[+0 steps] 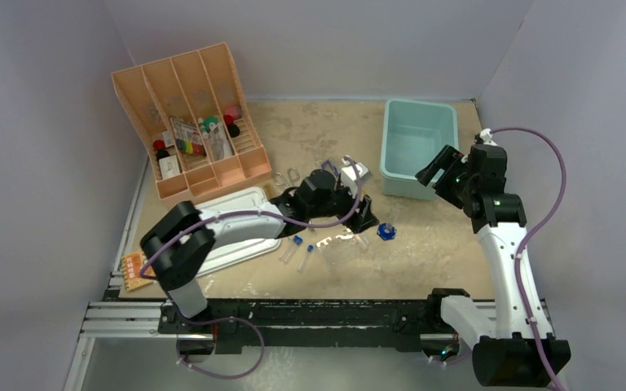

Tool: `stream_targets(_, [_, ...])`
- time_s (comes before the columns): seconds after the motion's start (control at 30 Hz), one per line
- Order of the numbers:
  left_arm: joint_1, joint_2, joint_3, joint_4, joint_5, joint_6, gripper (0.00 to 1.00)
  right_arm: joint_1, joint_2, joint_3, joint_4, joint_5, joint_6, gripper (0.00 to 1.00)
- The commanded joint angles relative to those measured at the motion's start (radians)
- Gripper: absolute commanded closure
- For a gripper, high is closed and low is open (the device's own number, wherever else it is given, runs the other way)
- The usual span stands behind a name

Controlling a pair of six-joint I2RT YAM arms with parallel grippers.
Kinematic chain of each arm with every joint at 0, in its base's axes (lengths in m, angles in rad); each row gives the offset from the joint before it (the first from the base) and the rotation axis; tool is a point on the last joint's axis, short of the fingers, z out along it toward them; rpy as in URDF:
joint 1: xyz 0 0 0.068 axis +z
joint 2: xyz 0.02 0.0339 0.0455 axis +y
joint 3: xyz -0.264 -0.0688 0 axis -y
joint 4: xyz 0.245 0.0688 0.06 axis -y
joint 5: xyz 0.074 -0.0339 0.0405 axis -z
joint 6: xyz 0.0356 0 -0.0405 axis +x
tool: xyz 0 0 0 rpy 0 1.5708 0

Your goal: Organize the chemistry lab equipment

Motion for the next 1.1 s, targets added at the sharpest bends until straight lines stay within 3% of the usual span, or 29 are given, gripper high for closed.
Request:
stream_targets(0.0, [-0.039,0.117,0.072,0.288,-0.009,0.075,0.29,-0.005,-0.024,0.029,-0.004,0.075,0.162,0.22])
stream_targets(0.17, [-0.069,0.234,0.097,0.460,0.026,0.110,0.34,-0.004,-0.018,0.044,0.009,0.070,0.232,0.22])
stream_targets(0.43, [-0.103,0.365,0.159,0.595,0.043,0.182,0.43,-0.006,0.004,0.078,-0.016,0.083,0.215,0.22])
stream_targets(0.53, [-0.106,0.400,0.190,0.627,0.065,0.173,0.53,-0.006,0.007,0.084,-0.021,0.100,0.207,0.22])
stream_targets(0.7, [-0.109,0.400,0.209,0.597,0.065,0.188,0.77,-0.006,0.012,0.087,-0.016,0.106,0.207,0.22])
stream_targets(0.83, [-0.108,0.343,0.235,0.503,0.020,0.187,1.00,-0.006,0.010,0.084,0.025,0.081,0.052,0.22])
stream_targets(0.93, [-0.095,0.276,0.258,0.415,-0.020,0.132,1.00,-0.006,0.016,0.105,0.063,-0.021,-0.064,0.22])
stream_targets(1.07, [-0.026,0.168,0.240,0.381,0.006,-0.066,1.00,-0.006,0.076,0.185,0.060,-0.214,-0.193,0.22])
